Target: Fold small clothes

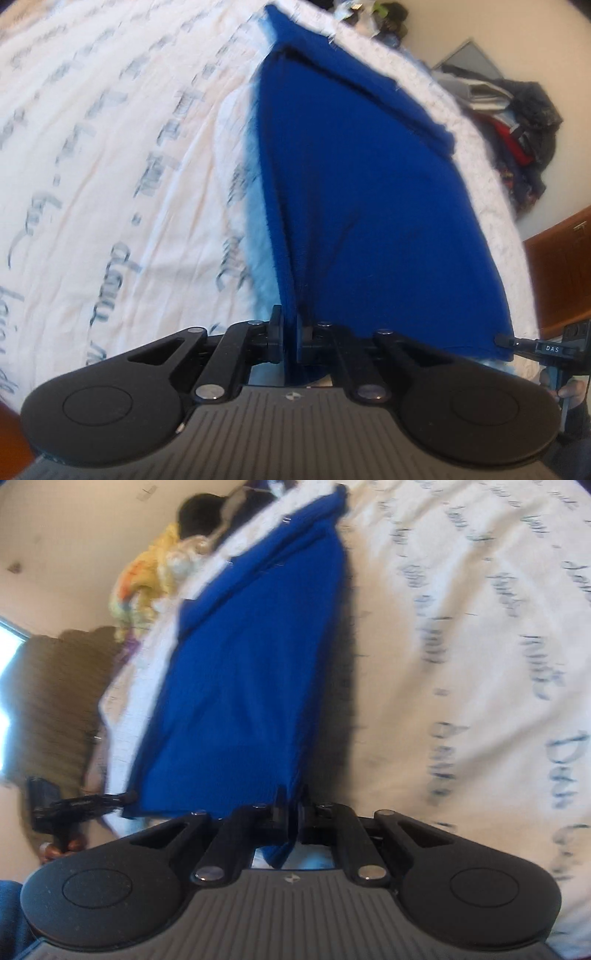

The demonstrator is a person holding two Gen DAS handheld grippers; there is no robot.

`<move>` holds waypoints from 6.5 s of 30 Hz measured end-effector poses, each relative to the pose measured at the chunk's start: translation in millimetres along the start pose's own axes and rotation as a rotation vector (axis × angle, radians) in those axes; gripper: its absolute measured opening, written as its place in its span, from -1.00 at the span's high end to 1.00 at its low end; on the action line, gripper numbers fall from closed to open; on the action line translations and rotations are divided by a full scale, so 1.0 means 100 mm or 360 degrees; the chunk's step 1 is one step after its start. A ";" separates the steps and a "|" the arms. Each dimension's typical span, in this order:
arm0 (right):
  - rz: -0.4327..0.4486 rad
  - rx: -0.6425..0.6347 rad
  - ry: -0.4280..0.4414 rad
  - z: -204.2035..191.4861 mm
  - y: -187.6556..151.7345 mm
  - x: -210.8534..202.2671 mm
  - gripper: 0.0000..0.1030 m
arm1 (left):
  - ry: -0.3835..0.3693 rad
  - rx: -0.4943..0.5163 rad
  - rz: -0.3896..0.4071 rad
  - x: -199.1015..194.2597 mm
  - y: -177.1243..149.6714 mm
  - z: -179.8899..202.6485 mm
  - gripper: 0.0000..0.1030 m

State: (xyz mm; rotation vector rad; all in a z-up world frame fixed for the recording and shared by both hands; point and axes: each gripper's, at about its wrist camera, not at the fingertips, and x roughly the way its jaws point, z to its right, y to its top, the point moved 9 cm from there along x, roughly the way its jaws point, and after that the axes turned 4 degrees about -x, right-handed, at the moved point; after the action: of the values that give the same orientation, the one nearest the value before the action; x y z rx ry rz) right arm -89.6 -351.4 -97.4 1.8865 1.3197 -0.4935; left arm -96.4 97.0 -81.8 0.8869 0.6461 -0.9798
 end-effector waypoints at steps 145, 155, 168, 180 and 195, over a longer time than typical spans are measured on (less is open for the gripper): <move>0.0379 -0.0304 -0.0007 -0.47 2.30 0.56 0.89 | -0.0072 0.0086 0.0366 0.07 1.98 0.56 0.81; 0.0210 -0.0141 -0.0236 -0.05 1.40 0.52 0.80 | 0.0304 0.0163 0.0391 -0.02 1.41 -0.08 0.40; 0.0411 -0.0403 -0.0338 -0.29 3.21 1.48 -0.28 | 0.0437 0.0694 0.0477 1.25 2.83 0.85 -0.31; 0.0496 -0.0601 -0.0332 -0.48 3.21 1.44 0.85 | 0.0438 0.0680 0.0641 1.14 3.07 0.87 0.88; 0.0788 -0.0517 -0.0645 -0.40 3.20 1.47 -0.34 | 0.0540 0.0861 0.0877 1.08 2.82 1.10 -0.84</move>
State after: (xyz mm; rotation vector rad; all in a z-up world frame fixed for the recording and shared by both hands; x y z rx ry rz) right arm 255.7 -284.7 -55.4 1.6490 0.5965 -0.3508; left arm 212.0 33.2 -18.3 1.6327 0.3770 -0.5025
